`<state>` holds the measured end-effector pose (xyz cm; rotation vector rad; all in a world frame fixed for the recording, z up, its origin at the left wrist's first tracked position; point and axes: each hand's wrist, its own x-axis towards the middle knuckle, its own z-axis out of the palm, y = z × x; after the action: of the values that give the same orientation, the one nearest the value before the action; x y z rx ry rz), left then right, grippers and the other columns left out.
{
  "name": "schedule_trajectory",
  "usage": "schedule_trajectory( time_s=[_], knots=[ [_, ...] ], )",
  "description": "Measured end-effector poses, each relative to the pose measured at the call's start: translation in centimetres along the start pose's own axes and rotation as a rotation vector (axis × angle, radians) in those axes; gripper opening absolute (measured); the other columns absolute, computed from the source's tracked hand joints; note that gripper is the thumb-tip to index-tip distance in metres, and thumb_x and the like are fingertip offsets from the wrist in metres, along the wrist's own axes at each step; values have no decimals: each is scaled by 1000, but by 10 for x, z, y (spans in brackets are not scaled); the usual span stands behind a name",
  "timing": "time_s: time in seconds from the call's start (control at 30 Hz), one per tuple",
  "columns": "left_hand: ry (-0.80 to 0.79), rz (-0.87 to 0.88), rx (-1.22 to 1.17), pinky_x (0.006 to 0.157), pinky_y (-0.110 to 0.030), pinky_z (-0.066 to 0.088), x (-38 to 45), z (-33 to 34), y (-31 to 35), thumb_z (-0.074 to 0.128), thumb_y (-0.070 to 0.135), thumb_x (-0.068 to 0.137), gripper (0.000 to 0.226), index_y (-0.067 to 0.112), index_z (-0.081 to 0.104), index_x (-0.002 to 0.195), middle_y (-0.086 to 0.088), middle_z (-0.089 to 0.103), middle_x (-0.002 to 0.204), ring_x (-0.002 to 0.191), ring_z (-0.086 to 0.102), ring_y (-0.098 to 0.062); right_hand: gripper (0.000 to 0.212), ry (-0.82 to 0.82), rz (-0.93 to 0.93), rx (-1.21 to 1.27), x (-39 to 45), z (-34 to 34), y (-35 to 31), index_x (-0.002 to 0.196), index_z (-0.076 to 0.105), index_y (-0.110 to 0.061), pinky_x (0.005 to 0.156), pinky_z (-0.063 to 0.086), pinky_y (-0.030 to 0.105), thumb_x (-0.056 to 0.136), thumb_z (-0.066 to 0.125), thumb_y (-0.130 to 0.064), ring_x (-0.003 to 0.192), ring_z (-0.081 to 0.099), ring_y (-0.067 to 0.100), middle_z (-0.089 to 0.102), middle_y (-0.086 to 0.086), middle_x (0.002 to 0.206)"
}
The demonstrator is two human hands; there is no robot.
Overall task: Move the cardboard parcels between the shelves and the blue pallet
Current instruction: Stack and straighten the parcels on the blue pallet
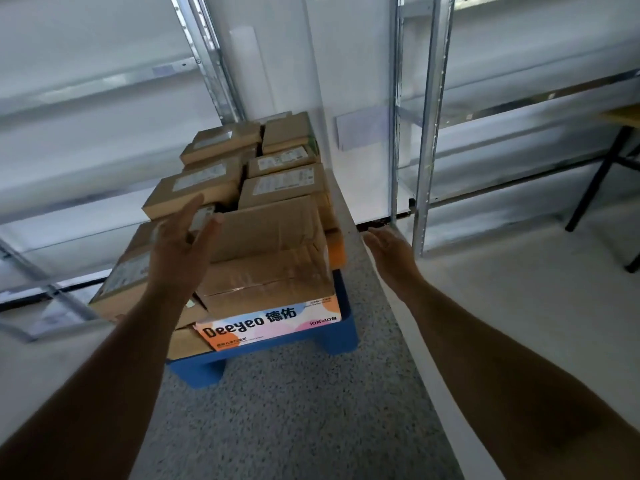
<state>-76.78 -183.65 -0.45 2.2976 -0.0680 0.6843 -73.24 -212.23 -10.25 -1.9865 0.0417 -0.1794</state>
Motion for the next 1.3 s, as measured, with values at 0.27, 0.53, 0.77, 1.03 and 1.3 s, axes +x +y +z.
schedule_trajectory(
  time_s=[0.27,0.53,0.77,1.03,1.3],
  knots=[
    [-280,85,86,86,-39,50,49,39,20,45,57,87,54,17,50,123,-2,60,115,111,56,-15,40,-62,53,-21,33,0,15,129,53,-13,98,43,38,101,36,-35,115,54,20,58,9,126],
    [-355,-17,299,82,-36,45,86,85,19,43,63,86,63,26,39,137,-3,50,131,104,51,-14,43,-277,145,122,77,9,41,139,44,-14,104,38,40,102,34,-34,122,48,23,48,12,139],
    [-390,-287,484,101,-48,33,105,114,16,43,78,73,89,33,21,146,-7,30,151,131,35,-32,45,-477,95,106,124,23,61,147,30,-22,91,32,25,103,32,-29,122,46,19,44,8,144],
    [-386,-458,581,103,-47,29,103,125,29,33,80,65,92,32,34,143,-13,31,150,134,31,-35,50,-629,98,132,151,47,69,152,14,-20,98,37,33,104,27,-31,122,48,30,43,15,142],
    [-365,-416,610,107,-51,28,103,125,27,40,79,72,86,29,36,142,-11,30,151,136,29,-34,53,-649,141,205,150,62,70,153,8,-25,110,28,36,104,26,-35,136,36,27,31,12,152]
  ],
)
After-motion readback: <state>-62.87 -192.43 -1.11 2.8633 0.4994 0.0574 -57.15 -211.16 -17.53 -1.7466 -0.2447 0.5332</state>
